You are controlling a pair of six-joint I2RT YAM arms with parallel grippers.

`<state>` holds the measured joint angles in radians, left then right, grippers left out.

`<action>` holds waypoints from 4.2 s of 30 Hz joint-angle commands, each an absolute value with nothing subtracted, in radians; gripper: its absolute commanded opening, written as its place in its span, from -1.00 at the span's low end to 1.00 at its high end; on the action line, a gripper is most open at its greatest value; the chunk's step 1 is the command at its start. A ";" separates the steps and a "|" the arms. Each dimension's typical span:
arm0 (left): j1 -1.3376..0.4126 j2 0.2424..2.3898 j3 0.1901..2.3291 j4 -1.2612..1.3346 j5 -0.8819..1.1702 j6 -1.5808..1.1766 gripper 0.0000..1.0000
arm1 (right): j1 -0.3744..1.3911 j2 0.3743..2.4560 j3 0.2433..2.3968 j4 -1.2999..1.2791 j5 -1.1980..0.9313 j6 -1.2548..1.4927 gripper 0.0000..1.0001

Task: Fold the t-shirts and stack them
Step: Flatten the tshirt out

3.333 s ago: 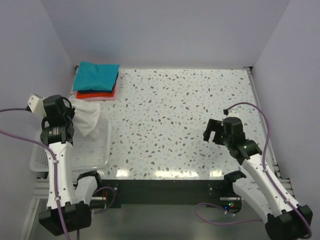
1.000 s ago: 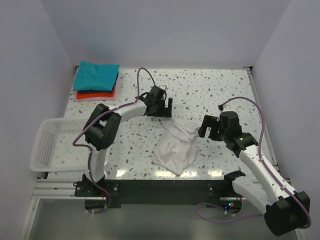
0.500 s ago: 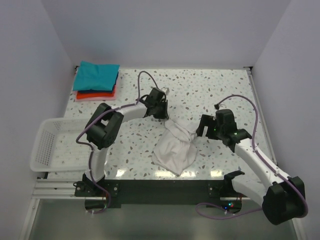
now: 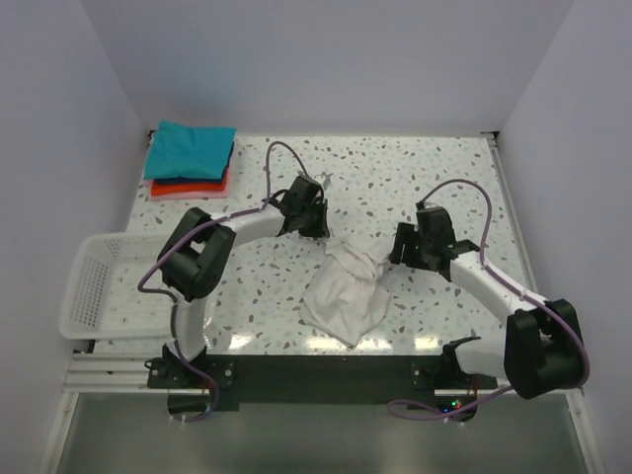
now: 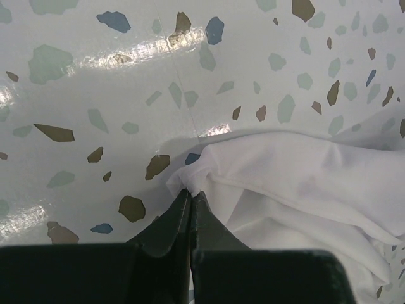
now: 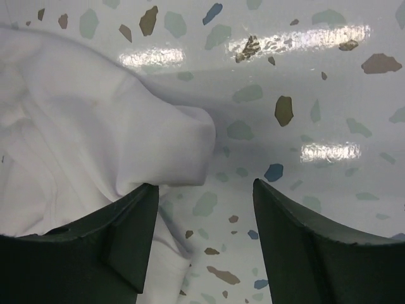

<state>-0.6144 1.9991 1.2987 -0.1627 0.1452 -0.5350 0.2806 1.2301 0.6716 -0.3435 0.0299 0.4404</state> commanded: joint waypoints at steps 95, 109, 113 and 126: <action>-0.492 1.382 1.008 -0.471 -0.578 -0.750 -1.00 | 0.279 0.864 0.663 -0.753 -0.194 0.531 0.98; -0.492 1.387 0.977 -0.457 -0.542 -0.742 -1.00 | 0.960 1.279 0.876 -0.603 0.257 0.526 0.94; -0.492 1.388 0.973 -0.453 -0.537 -0.744 -1.00 | 0.969 1.373 0.888 -0.493 0.304 0.546 0.70; -0.492 1.393 0.971 -0.456 -0.540 -0.744 -1.00 | 0.968 1.560 0.914 -0.351 0.457 0.541 -0.16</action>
